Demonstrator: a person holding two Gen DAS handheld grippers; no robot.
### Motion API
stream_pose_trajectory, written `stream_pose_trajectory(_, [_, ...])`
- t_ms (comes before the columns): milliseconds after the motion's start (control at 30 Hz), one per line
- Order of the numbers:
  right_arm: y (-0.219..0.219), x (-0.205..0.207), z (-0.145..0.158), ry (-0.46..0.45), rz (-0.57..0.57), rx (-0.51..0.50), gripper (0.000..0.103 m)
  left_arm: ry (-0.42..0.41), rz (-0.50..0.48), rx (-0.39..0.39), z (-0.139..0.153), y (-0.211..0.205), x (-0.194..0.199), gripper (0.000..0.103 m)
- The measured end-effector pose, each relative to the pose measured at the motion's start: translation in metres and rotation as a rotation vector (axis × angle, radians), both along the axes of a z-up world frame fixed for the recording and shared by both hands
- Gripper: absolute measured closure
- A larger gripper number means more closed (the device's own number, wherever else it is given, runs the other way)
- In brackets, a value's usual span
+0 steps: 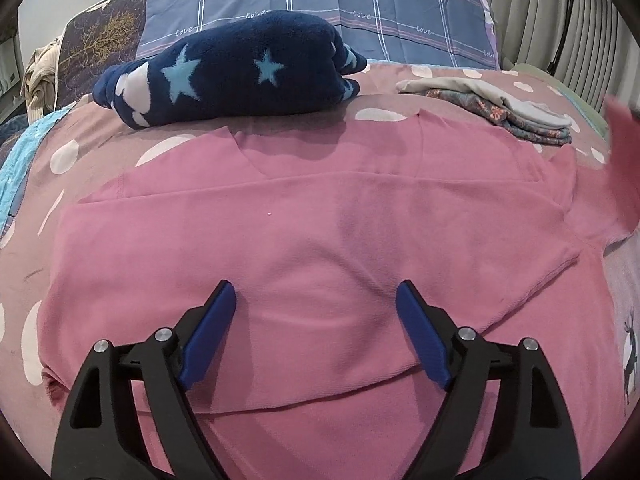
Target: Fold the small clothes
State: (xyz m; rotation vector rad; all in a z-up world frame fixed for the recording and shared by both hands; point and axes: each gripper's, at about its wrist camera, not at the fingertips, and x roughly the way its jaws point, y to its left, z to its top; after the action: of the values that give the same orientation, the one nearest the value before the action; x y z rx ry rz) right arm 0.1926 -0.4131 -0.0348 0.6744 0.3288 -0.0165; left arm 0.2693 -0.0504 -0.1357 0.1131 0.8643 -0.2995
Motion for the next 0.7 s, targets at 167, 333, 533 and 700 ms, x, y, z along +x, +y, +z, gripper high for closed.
stream_pose_trajectory(167, [0.140, 0.036, -0.041, 0.129, 0.449, -0.169, 0.097, 0.010, -0.007, -0.092, 0.002, 0.011, 0.000, 0.017])
stream_pose_trajectory(333, [0.164, 0.035, -0.088, 0.295, 0.543, -0.214, 0.083, 0.019, -0.011, -0.169, 0.003, 0.021, 0.001, 0.016])
stream_pose_trajectory(533, [0.162, 0.022, -0.088, 0.308, 0.580, -0.189, 0.066, 0.025, -0.011, -0.340, 0.006, 0.041, 0.001, 0.016])
stream_pose_trajectory(700, [0.176, 0.022, -0.090, 0.310, 0.618, -0.212, 0.066, 0.112, -0.045, -0.518, 0.008, 0.050, 0.001, 0.024])
